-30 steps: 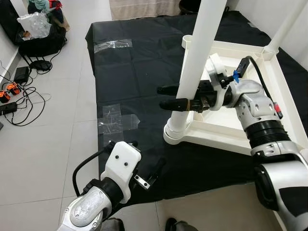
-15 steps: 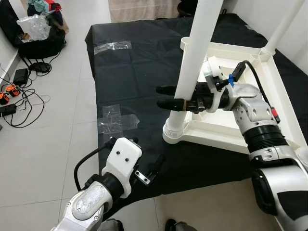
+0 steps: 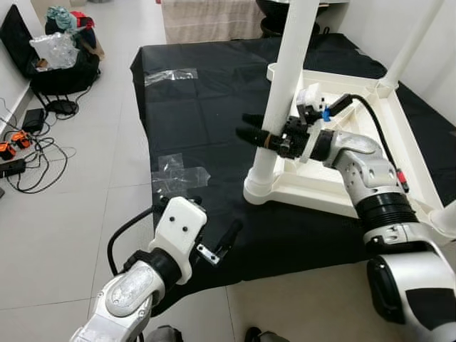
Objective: Building children table
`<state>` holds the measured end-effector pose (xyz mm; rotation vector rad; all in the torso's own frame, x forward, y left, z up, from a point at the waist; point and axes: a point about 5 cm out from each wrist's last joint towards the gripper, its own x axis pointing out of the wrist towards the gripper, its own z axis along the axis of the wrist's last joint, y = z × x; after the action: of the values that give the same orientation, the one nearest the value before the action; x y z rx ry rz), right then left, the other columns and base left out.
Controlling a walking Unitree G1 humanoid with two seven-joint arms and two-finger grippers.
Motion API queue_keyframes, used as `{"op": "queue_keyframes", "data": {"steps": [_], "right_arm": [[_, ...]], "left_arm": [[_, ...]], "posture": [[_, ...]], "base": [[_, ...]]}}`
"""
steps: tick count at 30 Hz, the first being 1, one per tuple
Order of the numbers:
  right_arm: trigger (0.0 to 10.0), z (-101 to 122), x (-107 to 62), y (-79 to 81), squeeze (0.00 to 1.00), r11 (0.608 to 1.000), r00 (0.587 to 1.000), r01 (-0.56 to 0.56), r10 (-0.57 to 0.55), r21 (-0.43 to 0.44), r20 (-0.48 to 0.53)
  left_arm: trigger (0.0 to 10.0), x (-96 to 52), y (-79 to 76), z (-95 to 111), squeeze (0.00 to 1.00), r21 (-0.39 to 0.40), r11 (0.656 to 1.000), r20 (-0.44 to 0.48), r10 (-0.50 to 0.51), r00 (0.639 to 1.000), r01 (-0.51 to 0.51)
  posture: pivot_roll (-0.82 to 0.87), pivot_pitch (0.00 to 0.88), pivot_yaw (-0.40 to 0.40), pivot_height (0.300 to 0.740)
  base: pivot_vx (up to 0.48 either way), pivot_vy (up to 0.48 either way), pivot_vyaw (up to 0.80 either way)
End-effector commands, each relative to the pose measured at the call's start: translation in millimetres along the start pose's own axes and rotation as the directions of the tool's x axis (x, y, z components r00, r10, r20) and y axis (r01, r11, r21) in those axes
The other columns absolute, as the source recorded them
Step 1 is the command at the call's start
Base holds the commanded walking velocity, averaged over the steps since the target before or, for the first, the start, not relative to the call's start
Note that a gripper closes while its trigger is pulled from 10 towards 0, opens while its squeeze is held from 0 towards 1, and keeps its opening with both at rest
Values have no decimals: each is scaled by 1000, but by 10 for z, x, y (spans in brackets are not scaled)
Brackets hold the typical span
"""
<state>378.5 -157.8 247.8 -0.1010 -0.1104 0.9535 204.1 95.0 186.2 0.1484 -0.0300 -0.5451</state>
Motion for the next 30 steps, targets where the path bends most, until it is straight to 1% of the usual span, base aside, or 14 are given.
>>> {"op": "queue_keyframes", "data": {"steps": [1,9,12,13,17,18,19,20,21,23,24,27,28,30], "right_arm": [[10000,-272,-122,-65,0,992,988,117,-113,39,-106],[10000,-275,-119,-103,0,978,974,205,-199,43,-105],[10000,-284,-153,-217,0,924,919,380,-372,45,-132],[10000,-284,-153,-217,0,924,919,380,-372,45,-132],[10000,-305,-243,-364,0,815,805,579,-567,23,-176],[10000,-305,-243,-364,0,815,805,579,-567,23,-176],[10000,-296,-268,-416,0,761,752,649,-635,26,-179],[10000,-290,-279,-437,0,733,723,680,-667,13,-181],[10000,-290,-279,-437,0,733,723,680,-667,13,-181],[10000,-284,-284,-458,0,696,686,718,-704,13,-183],[10000,-284,-284,-458,0,696,686,718,-704,13,-183],[10000,-284,-297,-486,0,604,596,797,-781,17,-187],[10000,-284,-297,-486,0,604,596,797,-781,17,-187],[10000,-288,-298,-493,0,552,546,833,-816,26,-188]], "left_arm": [[10000,0,5,-14,0,1,1000,-1,1,1000,-1],[10000,-9,22,-20,0,6,1000,-4,0,1000,0],[10000,-11,22,-18,0,6,1000,-4,-1,1000,1],[10000,-11,22,-18,0,6,1000,-4,-1,1000,1],[10000,-11,20,-21,0,5,1000,-4,-5,1000,5],[10000,-11,20,-21,0,5,1000,-4,-5,1000,5],[10000,-11,21,-22,0,5,1000,-4,-7,1000,7],[10000,-12,21,-22,0,6,1000,-4,-7,1000,7],[10000,-12,21,-22,0,6,1000,-4,-7,1000,7],[10000,-15,24,-23,0,7,1000,-4,-7,1000,7],[10000,-15,24,-23,0,7,1000,-4,-7,1000,7],[10000,-17,25,-24,0,8,1000,-6,-9,1000,9],[10000,-17,25,-24,0,8,1000,-6,-9,1000,9],[10000,-16,25,-22,0,7,1000,-6,-10,1000,10]], "posture": [[63,217,-55,740],[65,223,-56,740],[63,229,-54,740],[63,229,-54,740],[61,231,-51,740],[61,231,-51,740],[64,232,-51,740],[64,232,-51,740],[64,232,-51,740],[67,234,-50,740],[67,234,-50,740],[70,235,-48,740],[70,235,-48,740],[70,235,-48,740]], "base": [[0,0,0],[0,0,0],[0,0,0],[0,0,0],[0,0,0],[0,0,0],[0,0,0],[0,0,0],[0,0,0],[0,0,0],[0,0,0],[0,0,0],[0,0,0],[0,0,0]]}}
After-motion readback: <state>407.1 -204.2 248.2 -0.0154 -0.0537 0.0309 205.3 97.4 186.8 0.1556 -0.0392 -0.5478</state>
